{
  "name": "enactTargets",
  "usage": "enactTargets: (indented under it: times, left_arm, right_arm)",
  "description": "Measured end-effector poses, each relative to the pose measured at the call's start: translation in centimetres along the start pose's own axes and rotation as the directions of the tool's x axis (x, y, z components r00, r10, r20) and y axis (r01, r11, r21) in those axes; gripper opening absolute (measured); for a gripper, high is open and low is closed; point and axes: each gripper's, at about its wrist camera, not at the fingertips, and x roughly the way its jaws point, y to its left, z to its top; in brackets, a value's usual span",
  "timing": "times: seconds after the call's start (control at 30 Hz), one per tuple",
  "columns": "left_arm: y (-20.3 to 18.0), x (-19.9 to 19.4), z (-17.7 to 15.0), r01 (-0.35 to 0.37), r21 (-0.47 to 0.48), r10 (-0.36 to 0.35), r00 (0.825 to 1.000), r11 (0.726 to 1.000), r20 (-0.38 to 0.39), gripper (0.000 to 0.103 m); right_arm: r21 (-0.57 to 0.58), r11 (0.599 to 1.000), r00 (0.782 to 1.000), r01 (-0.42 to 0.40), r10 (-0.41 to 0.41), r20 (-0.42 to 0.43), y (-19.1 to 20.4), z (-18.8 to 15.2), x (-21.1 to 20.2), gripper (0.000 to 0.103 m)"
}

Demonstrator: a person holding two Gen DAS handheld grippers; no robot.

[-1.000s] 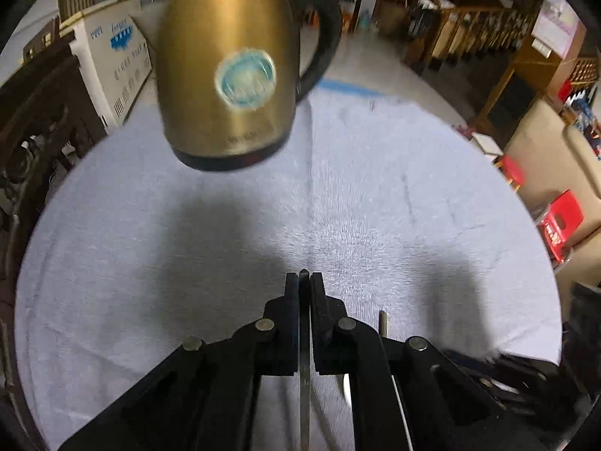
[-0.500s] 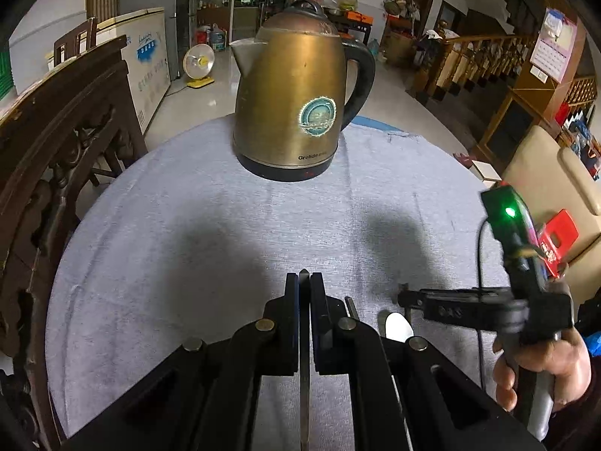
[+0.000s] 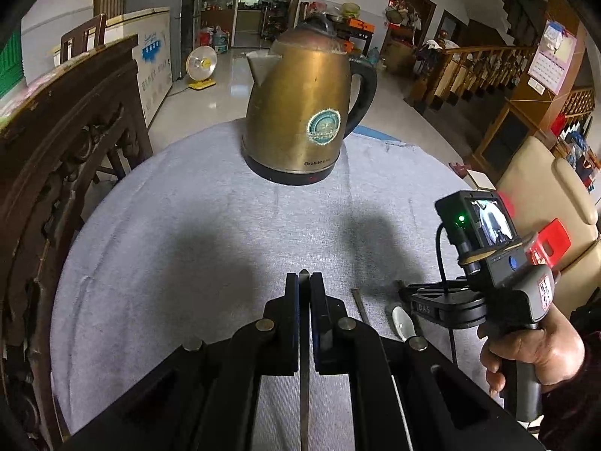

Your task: Organize utensils

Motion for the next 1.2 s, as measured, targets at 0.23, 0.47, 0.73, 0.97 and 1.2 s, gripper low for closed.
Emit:
enactTargets:
  times: [0.23, 0.47, 0.73, 0.97, 1.2]
  left_arm:
    - [-0.3, -3.8, -0.9, 0.012, -0.018, -0.011, 0.998, 1.000, 0.063, 0.005]
    - [-0.9, -10.5, -3.5, 0.005, -0.028, 0.000, 0.984, 1.000, 0.176, 0.005]
    - [-1.7, -18.9, -8.3, -0.034, -0.050, 0.049, 0.938, 0.998, 0.342, 0.005]
    - [-2.4, -24.5, -11.8, -0.044, -0.067, 0.068, 0.900, 0.997, 0.430, 0.005]
    - [-4.0, -29.7, -15.1, -0.060, -0.057, 0.081, 0.855, 0.997, 0.513, 0.005]
  right_arm:
    - [0.058, 0.988, 0.961, -0.146, 0.128, 0.245, -3.9, -3.8, -5.8, 0.006]
    - [0.067, 0.977, 0.838, -0.201, 0.136, 0.529, -7.6, -9.8, -13.1, 0.006]
    - [0.065, 0.967, 0.669, -0.247, 0.122, 0.733, -10.8, -19.2, -18.9, 0.006]
    - [0.031, 0.969, 0.550, -0.245, 0.112, 0.828, -9.9, -26.1, -23.7, 0.006]
    - [0.000, 0.980, 0.439, -0.201, 0.090, 0.894, -8.7, -32.4, -28.3, 0.006]
